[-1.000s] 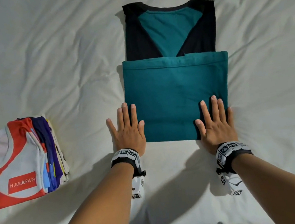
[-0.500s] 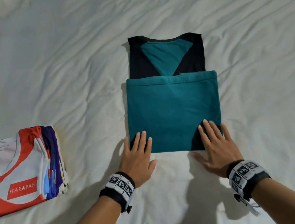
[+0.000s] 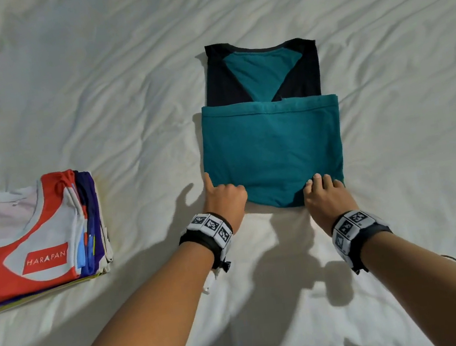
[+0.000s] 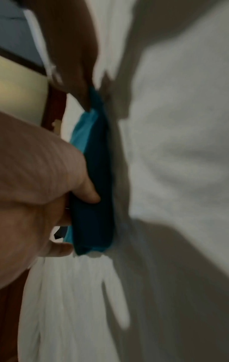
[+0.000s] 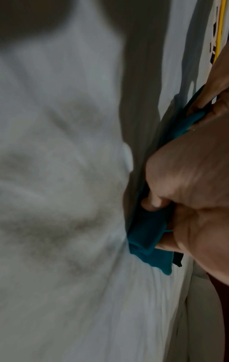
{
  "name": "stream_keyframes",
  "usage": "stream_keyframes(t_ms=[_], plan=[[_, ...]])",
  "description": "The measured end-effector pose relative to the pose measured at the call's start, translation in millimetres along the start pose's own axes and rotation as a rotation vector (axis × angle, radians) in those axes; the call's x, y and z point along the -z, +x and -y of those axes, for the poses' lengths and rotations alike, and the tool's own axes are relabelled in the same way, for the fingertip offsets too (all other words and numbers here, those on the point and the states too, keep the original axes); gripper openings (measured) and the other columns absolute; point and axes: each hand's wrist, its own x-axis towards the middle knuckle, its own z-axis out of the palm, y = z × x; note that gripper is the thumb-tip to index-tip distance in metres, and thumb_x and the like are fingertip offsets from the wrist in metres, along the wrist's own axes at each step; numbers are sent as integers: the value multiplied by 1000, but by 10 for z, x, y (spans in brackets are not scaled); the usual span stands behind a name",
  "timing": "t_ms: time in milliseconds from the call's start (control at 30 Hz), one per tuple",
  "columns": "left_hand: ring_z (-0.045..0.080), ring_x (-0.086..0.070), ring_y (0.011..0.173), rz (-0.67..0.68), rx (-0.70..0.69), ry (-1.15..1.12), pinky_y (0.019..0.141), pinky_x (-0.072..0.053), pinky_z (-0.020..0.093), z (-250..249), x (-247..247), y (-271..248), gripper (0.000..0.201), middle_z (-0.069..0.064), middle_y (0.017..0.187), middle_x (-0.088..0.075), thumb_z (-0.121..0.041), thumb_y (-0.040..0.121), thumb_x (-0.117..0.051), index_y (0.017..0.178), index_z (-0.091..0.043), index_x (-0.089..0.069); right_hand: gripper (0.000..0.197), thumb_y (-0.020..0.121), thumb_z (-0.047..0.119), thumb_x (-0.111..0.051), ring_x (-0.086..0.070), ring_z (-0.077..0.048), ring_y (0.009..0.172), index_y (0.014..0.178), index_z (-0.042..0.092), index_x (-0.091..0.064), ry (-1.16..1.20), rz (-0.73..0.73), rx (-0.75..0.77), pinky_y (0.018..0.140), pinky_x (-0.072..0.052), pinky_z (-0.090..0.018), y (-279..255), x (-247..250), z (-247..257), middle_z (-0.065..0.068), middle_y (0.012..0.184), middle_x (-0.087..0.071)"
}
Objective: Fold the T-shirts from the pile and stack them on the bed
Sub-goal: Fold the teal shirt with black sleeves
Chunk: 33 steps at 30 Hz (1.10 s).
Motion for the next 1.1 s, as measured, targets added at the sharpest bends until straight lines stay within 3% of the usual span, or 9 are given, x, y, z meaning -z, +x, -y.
stream_keyframes(t_ms=[67, 200, 300, 367, 533, 633, 767, 900, 1100], plan=[[29, -56, 81, 68, -6, -100, 116, -24, 54, 70, 105, -74, 18, 0, 76, -51, 0, 87, -48, 90, -17, -53, 37, 91, 3, -40, -64, -36, 91, 113, 0, -68, -29, 21, 37, 77, -52, -42, -151, 191, 14, -18, 103, -66], [36, -62, 101, 318, -112, -291, 99, -40, 43, 121, 213, -488, 24, 12, 105, -64, -3, 89, -49, 107, -9, -64, 32, 98, 6, -42, -67, -31, 110, 115, 13, -68, -13, 237, 162, 92, -53, -39, -615, 466, -22, -7, 117, -69], [34, -50, 71, 516, -176, -402, 68, -37, 38, 136, 314, -777, 13, 17, 82, -56, -1, 86, -49, 78, -8, -56, 30, 97, 14, -49, -66, -33, 113, 121, 14, -67, -17, 380, 262, 92, -54, -38, -933, 723, -9, -8, 121, -68], [28, -38, 65, 556, -201, -427, 62, -32, 36, 261, 459, -760, 19, 13, 69, -45, 1, 83, -51, 68, -10, -47, 30, 94, 20, -51, -67, -33, 110, 119, 15, -67, 6, 403, 269, 91, -53, -37, -951, 934, -64, -8, 119, -69], [25, -46, 70, 412, -75, -525, 63, -35, 28, 824, 841, -209, 6, 8, 72, -53, -12, 83, -67, 81, -7, -65, 29, 89, 26, -54, -65, -27, 106, 117, 22, -62, 164, 229, 96, 90, -45, -35, -444, 1461, -414, -4, 114, -67], [28, -51, 71, 227, 68, -576, 64, -41, 35, 1113, 949, 200, 6, 12, 79, -56, -16, 86, -66, 81, -17, -63, 20, 94, 26, -52, -64, -27, 97, 114, 23, -56, 254, 49, -10, 88, -40, -39, -17, 1588, -606, -2, 104, -68], [31, -65, 90, -23, 210, -608, 75, -52, 37, 1322, 892, 719, 16, 6, 100, -67, -30, 99, -61, 107, -18, -66, 18, 101, 32, -50, -63, -30, 92, 112, 19, -55, 412, -158, -184, 83, -44, -40, 539, 1526, -758, -6, 101, -68], [33, -63, 95, -199, 303, -703, 82, -51, 40, 1374, 724, 1164, 23, 8, 108, -67, -29, 102, -55, 121, -18, -62, 17, 98, 22, -55, -55, -30, 83, 113, 21, -60, 729, -173, -335, 81, -50, -40, 1024, 1317, -813, -7, 96, -62], [31, -57, 101, -250, 413, -824, 86, -48, 42, 1367, 488, 1544, 22, 10, 117, -64, -21, 102, -51, 123, -19, -56, 21, 97, 18, -57, -61, -35, 99, 117, 23, -64, 1018, -242, -472, 87, -52, -43, 1518, 1036, -864, -10, 107, -66]])
